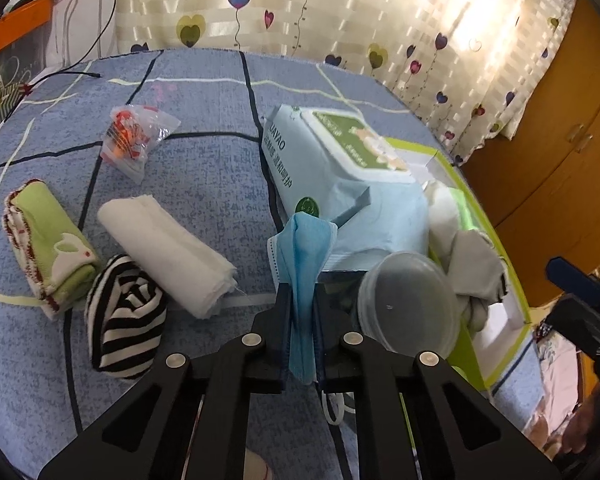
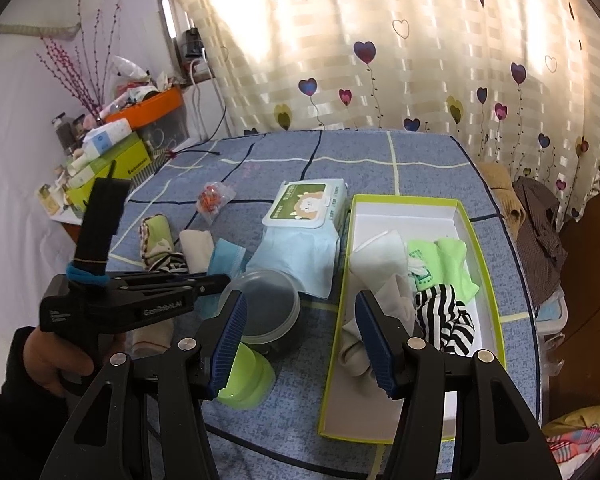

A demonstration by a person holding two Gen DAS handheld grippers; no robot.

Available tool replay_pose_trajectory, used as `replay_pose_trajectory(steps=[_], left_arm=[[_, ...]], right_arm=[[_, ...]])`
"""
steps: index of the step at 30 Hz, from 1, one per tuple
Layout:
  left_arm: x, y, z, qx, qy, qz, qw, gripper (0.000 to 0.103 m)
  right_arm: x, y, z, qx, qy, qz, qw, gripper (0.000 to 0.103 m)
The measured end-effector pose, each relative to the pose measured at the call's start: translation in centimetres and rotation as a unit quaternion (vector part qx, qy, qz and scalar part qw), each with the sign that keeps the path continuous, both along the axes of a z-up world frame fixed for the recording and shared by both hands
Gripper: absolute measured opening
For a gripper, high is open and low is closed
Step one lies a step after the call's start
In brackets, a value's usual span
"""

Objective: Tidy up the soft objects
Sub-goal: 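Grasp the blue face mask with the left gripper, then grasp the beige red-striped sock with the right gripper while the left gripper holds the mask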

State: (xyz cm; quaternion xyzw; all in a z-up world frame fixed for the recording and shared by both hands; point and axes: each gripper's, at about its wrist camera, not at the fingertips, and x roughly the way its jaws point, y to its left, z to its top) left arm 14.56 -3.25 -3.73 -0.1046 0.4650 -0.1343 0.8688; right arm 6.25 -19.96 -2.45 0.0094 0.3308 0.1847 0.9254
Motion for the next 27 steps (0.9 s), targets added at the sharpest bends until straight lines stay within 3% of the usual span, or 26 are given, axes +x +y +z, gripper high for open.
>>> replay_pose_trajectory(steps=[13,27], left_arm=[[-4.9,4.9,5.2,-0.027,-0.075,0.039,0.9961,0.01],[-8.1,12.4,4.3,-0.032,-0.08,0.118,0.9893,0.01]], right_arm=[[-1.1,2.9,1.3,-0.006,-0.013,0.031,0.999,0.056],[0.2,12.0,0.1,-0.037,0.014,0.12,0.992,0.056]])
